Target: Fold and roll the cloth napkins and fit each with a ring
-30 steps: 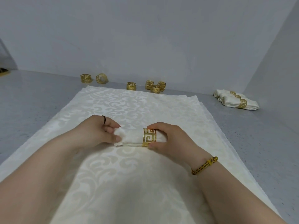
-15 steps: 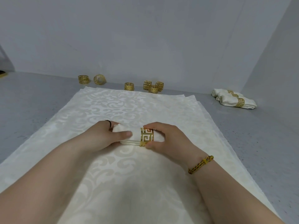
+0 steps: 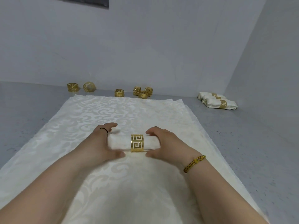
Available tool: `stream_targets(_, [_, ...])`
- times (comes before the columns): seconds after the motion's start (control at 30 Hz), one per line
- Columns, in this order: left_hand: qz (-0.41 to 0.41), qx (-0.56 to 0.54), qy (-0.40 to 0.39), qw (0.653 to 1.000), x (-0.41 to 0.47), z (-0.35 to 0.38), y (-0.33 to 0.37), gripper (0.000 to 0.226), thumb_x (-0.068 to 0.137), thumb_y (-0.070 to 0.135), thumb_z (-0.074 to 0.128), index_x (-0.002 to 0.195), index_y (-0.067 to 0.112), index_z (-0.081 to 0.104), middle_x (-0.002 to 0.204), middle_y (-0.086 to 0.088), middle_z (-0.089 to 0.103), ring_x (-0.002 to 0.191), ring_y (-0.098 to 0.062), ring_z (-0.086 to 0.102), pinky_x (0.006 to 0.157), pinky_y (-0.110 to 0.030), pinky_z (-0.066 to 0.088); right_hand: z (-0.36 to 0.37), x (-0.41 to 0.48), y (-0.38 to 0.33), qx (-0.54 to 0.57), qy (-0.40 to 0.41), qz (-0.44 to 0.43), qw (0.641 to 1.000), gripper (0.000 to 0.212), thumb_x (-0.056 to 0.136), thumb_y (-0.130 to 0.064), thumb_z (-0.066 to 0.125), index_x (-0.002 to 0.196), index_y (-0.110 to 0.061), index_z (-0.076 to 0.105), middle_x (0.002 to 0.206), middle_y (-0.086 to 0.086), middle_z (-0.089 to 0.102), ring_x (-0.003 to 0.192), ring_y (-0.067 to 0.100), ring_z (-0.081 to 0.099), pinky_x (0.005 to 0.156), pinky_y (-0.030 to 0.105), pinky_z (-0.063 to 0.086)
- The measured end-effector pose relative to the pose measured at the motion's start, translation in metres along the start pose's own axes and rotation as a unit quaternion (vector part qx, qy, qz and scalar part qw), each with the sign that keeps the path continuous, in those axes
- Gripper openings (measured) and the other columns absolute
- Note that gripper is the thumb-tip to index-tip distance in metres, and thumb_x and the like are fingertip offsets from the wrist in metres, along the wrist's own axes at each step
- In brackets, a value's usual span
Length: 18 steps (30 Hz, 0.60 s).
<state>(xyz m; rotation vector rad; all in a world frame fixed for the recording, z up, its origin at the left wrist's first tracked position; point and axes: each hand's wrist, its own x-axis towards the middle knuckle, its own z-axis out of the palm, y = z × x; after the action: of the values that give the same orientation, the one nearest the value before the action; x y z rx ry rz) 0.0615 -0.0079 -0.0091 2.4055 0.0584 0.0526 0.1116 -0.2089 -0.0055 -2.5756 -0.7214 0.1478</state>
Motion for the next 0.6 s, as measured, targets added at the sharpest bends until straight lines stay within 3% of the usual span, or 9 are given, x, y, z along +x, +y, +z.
stream_targets(0.03, [0.018,0.021,0.001,1.0,-0.001,0.0,-0.001,0.079,0.07,0.022,0.077,0.134,0.029,0.031,0.129,0.006,0.033,0.117,-0.012,0.041,0.088,-0.015,0.033,0.001,0.0,-0.002,-0.005,0.004,-0.002,1.0,0.055,0.077,-0.028,0.068,0.125,-0.024,0.043,0.11,-0.01,0.051,0.107,0.013,0.042,0.089,0.021,0.031])
stream_targets(0.1, [0.052,0.036,0.012,0.998,-0.002,0.0,-0.003,0.071,0.072,0.016,0.074,0.131,0.029,0.037,0.127,0.008,0.039,0.117,-0.011,0.042,0.082,-0.008,0.032,0.0,-0.002,-0.005,-0.009,0.011,0.002,1.0,0.045,0.08,-0.026,0.065,0.121,-0.021,0.047,0.09,-0.017,0.047,0.1,0.013,0.042,0.084,0.021,0.029])
stream_targets(0.2, [0.056,0.054,0.036,0.996,-0.002,0.001,-0.004,0.049,0.075,0.02,0.072,0.117,0.032,0.05,0.1,0.011,0.052,0.099,-0.011,0.052,0.068,-0.012,0.037,0.001,-0.004,-0.004,-0.027,0.032,0.001,0.999,0.041,0.081,-0.024,0.064,0.119,-0.02,0.05,0.11,-0.006,0.057,0.11,0.017,0.045,0.089,0.025,0.032])
stream_targets(0.3, [0.057,0.031,0.034,0.997,-0.006,0.002,-0.002,0.048,0.071,0.023,0.076,0.115,0.028,0.057,0.089,0.013,0.057,0.086,-0.009,0.054,0.066,-0.009,0.039,-0.004,-0.012,-0.005,-0.066,0.064,-0.002,0.996,0.039,0.081,-0.024,0.062,0.118,-0.021,0.053,0.118,-0.001,0.057,0.111,0.018,0.046,0.092,0.027,0.033])
stream_targets(0.4, [0.078,0.015,0.028,0.996,-0.012,0.001,0.007,0.043,0.068,0.023,0.077,0.102,0.038,0.055,0.096,0.016,0.058,0.095,-0.008,0.057,0.076,-0.018,0.043,-0.017,-0.022,-0.007,-0.073,0.091,-0.009,0.993,0.037,0.081,-0.021,0.062,0.117,-0.021,0.055,0.118,0.001,0.056,0.111,0.02,0.046,0.093,0.029,0.036])
stream_targets(0.53, [0.147,0.064,0.012,0.987,-0.022,0.0,0.033,0.067,0.068,0.036,0.077,0.125,0.036,0.041,0.114,0.025,0.037,0.109,0.002,0.043,0.084,-0.015,0.033,-0.031,-0.032,-0.005,-0.048,0.113,-0.041,0.992,0.034,0.08,-0.016,0.065,0.114,-0.014,0.058,0.116,0.006,0.057,0.11,0.022,0.047,0.088,0.023,0.034])
stream_targets(0.6, [0.168,0.097,0.023,0.981,-0.019,0.005,0.045,0.068,0.069,0.042,0.074,0.128,0.035,0.041,0.118,0.026,0.039,0.115,-0.001,0.045,0.082,-0.014,0.033,-0.032,-0.034,-0.005,-0.031,0.12,-0.059,0.991,0.033,0.08,-0.013,0.066,0.112,-0.01,0.059,0.115,0.008,0.058,0.109,0.022,0.048,0.084,0.019,0.03])
